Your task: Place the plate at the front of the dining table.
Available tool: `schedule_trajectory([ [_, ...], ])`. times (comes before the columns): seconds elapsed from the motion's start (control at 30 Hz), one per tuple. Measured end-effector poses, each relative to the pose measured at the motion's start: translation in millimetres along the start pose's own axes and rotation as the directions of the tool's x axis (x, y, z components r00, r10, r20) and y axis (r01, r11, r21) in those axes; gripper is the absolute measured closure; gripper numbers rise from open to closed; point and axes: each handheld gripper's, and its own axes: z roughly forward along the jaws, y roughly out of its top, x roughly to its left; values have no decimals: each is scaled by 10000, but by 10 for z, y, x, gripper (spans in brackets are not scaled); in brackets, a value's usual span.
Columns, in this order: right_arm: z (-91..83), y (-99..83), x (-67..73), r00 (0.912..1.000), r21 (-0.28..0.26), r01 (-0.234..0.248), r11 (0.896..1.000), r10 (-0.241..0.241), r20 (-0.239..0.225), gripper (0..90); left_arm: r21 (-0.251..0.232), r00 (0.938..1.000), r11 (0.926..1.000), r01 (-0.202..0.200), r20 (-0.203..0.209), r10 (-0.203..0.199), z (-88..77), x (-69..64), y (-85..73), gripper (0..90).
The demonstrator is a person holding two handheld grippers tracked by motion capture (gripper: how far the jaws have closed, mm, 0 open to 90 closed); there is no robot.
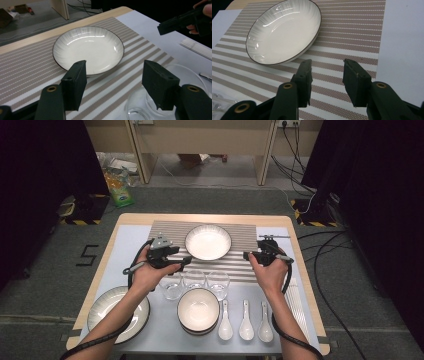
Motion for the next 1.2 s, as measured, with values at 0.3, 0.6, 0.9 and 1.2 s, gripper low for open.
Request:
schedule_trajectory([
  [0.3,-186,-217,34,9995,-365,285,9989,-291,-153,578,-247,9997,9997,14,232,-8,-113,-115,-98,359],
  [0.6,-348,-369,55,9988,-730,364,9967,-387,-303,554,-526,9989,9985,-164,435,187,-253,-234,-156,358],
  [0.9,-414,-524,39,9985,-908,274,9955,-316,-448,527,-618,9978,9979,-174,629,213,-356,-320,-249,356],
  [1.2,-460,-639,24,9983,-1023,302,9943,-352,-467,507,-741,9962,9970,-227,822,288,-447,-407,-295,354],
])
